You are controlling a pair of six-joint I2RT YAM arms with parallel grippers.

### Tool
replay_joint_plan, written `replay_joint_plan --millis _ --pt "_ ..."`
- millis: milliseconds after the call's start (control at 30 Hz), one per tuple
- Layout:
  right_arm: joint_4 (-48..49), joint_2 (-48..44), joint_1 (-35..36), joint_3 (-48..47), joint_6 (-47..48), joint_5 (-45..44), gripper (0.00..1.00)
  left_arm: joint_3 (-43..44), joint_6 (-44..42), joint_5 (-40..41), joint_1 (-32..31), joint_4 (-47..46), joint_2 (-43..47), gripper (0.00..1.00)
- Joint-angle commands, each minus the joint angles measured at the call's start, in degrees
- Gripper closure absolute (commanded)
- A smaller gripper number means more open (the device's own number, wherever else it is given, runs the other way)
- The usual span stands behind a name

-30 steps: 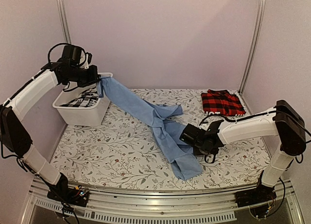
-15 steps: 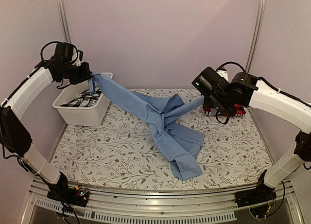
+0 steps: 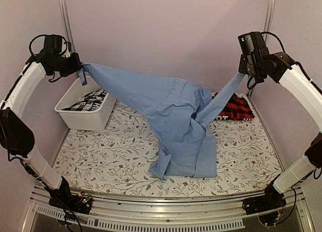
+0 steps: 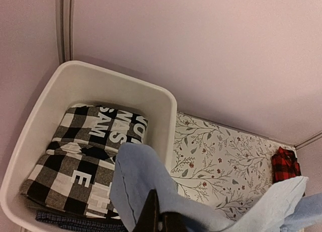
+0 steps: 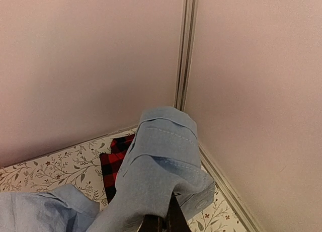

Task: Fold and stack the long sleeve shirts
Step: Flatten out the crumpled shirt at the center of the board.

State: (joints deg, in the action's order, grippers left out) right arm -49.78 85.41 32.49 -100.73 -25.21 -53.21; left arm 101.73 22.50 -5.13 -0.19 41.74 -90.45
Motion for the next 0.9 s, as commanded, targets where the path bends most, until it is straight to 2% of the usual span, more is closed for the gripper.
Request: replay_joint_plan --millis 0,100,267,433,567,700,867 --pt "4.69 0.96 -4.86 -1.54 5.83 2.03 1.00 4.60 -0.54 0.25 1.83 2.45 -3.38 1.00" --pt "5.40 1.33 -7.96 -0.72 6.33 3.78 1.00 7.35 -1.27 2.17 2.48 4.21 -5.02 1.00" --pt "6.16 1.14 -10.14 1.63 7.01 5.84 1.00 10.49 -1.95 2.70 7.08 6.27 -6.03 1.00" --pt "6.44 0.50 -10.60 6.72 5.53 8.20 1.00 9.03 -2.13 3.09 10.44 6.35 -5.16 1.00" --pt "6.44 0.14 -12.10 10.47 4.30 9.36 1.00 8.80 -1.46 -1.27 13.65 6.17 -4.88 1.00" --pt "7.02 0.35 -13.40 13.17 2.73 12.56 1.00 7.11 -1.87 -5.20 9.79 5.44 -4.70 1.00" --pt "8.80 2.14 -13.42 18.40 1.34 16.53 0.96 -0.20 -2.77 -4.16 -2.37 3.80 -2.46 1.00"
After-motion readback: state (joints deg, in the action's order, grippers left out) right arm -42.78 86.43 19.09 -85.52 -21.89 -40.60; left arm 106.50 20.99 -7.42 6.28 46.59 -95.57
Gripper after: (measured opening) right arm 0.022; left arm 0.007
